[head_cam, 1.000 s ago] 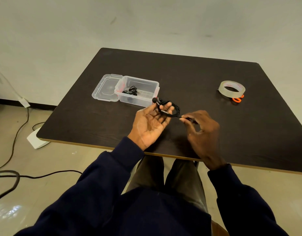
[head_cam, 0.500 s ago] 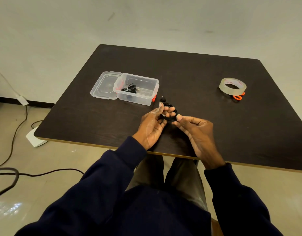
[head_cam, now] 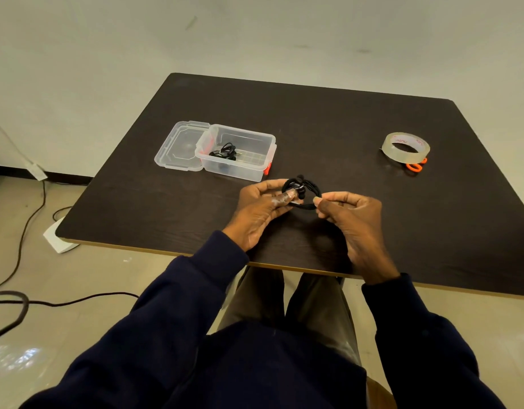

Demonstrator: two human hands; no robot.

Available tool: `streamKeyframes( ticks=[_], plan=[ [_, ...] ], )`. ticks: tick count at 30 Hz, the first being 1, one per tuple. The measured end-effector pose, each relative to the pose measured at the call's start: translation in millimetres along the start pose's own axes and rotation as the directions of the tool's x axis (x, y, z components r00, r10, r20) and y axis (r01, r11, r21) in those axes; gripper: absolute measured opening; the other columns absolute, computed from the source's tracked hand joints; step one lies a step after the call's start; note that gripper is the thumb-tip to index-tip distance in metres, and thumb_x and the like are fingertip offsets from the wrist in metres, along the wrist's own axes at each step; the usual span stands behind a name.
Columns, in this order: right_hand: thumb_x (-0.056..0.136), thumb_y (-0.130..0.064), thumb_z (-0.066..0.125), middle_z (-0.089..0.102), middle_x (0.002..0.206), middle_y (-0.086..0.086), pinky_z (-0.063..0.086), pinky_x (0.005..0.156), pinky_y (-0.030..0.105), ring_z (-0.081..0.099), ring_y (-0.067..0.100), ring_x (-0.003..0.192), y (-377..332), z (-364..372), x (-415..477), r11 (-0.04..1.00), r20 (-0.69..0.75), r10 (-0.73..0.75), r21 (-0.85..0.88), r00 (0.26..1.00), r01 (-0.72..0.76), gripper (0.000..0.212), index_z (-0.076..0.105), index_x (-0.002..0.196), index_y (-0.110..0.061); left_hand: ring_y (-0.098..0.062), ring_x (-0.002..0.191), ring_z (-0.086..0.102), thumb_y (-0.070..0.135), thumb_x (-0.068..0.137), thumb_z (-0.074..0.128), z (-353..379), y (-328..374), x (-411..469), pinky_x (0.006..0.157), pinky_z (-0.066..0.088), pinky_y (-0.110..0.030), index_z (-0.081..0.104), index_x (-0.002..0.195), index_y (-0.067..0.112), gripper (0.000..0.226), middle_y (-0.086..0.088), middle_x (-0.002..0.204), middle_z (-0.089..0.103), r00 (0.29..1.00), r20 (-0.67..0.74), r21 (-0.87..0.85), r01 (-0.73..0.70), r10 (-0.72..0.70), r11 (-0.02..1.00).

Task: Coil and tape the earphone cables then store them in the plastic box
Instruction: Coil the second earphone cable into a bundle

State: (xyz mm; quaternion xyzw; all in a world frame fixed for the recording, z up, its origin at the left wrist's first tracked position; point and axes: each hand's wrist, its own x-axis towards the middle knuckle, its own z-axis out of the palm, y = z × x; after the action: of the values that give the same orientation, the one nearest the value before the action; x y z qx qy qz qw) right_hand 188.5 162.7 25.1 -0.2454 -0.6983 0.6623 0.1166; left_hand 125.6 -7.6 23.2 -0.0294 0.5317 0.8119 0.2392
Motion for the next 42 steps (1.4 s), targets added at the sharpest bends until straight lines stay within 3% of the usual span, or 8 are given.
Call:
streamKeyframes(
  ticks=[8,16,22,27,29,33,38,42],
  plan=[
    [0.080,-0.009,0.085,0.078,0.074,0.008,0.057,0.066,0.023,0.071,0.011,0.064,-6,-2,4,0.997,0.013,0.059,-0.041,0.998,-0.059,0.010,0.078,0.088,-0.009,-0.029,0.108,0.074,-0.008,0.094,0.063,-6,0,3,0.101,0.057,-0.040,0.069,0.125,0.017,0.040,-0.013,0.116,0.076,0.989,0.147,0.123,-0.048,0.030,0.991],
    [0.081,-0.008,0.083,0.077,0.072,0.005,0.055,0.059,0.015,0.071,0.009,0.061,-12,-2,6,0.990,0.010,0.052,-0.132,0.999,-0.051,0.007,0.078,0.085,-0.010,-0.030,0.102,0.070,-0.017,0.092,0.037,-4,9,7,0.104,0.053,-0.038,0.061,0.123,-0.010,0.041,-0.024,0.127,0.060,0.980,0.189,0.102,0.038,-0.056,0.994],
    [0.083,-0.010,0.082,0.078,0.073,0.003,0.060,0.067,0.024,0.073,0.011,0.066,-15,-4,7,0.974,0.050,0.015,-0.228,0.999,-0.003,0.006,0.077,0.085,-0.013,-0.018,0.097,0.070,-0.018,0.086,0.065,-4,5,8,0.099,0.057,-0.034,0.070,0.121,0.015,0.049,-0.014,0.128,0.065,0.963,0.269,0.225,-0.089,0.026,0.970],
    [0.082,-0.012,0.083,0.077,0.071,0.002,0.062,0.070,0.029,0.074,0.012,0.065,-10,-7,10,0.958,0.031,-0.027,-0.285,0.999,0.034,0.006,0.078,0.084,-0.013,-0.026,0.099,0.074,0.001,0.090,0.074,-7,1,11,0.095,0.061,-0.042,0.074,0.111,0.007,0.021,-0.012,0.107,0.074,0.981,0.147,0.289,-0.166,0.127,0.943],
    [0.082,-0.013,0.083,0.077,0.070,0.001,0.062,0.069,0.029,0.074,0.013,0.066,-7,-11,13,0.946,0.022,-0.042,-0.320,0.999,0.047,0.006,0.078,0.084,-0.014,-0.023,0.097,0.076,0.004,0.091,0.075,-9,-3,11,0.094,0.061,-0.040,0.072,0.110,0.006,0.020,-0.012,0.101,0.076,0.969,0.118,0.434,-0.248,0.218,0.866],
    [0.082,-0.016,0.084,0.076,0.067,-0.001,0.060,0.068,0.028,0.073,0.010,0.063,1,-16,16,0.909,0.027,-0.078,-0.408,0.997,0.082,0.005,0.079,0.082,-0.017,-0.010,0.092,0.070,0.017,0.086,0.082,-14,-14,8,0.085,0.058,-0.022,0.072,0.104,0.016,0.020,0.002,0.098,0.073,0.871,0.130,0.754,-0.397,0.474,0.523],
    [0.085,-0.021,0.082,0.074,0.071,-0.008,0.050,0.052,0.009,0.068,-0.003,0.063,7,-12,21,0.832,0.046,-0.197,-0.520,0.979,0.191,0.003,0.080,0.086,-0.022,-0.004,0.088,0.065,0.019,0.088,0.081,-15,-11,16,0.079,0.053,-0.015,0.072,0.101,0.024,0.016,0.007,0.100,0.068,0.859,0.189,0.814,-0.408,0.476,0.413],
    [0.089,-0.025,0.079,0.073,0.088,-0.010,0.051,0.061,0.011,0.067,0.001,0.072,14,-6,24,0.737,0.070,-0.285,-0.622,0.956,0.265,0.012,0.080,0.100,-0.022,-0.008,0.101,0.059,0.024,0.091,0.077,-13,-10,23,0.088,0.051,-0.021,0.075,0.099,0.021,0.008,0.004,0.108,0.066,0.849,0.242,0.855,-0.415,0.469,0.311]
  ],
)
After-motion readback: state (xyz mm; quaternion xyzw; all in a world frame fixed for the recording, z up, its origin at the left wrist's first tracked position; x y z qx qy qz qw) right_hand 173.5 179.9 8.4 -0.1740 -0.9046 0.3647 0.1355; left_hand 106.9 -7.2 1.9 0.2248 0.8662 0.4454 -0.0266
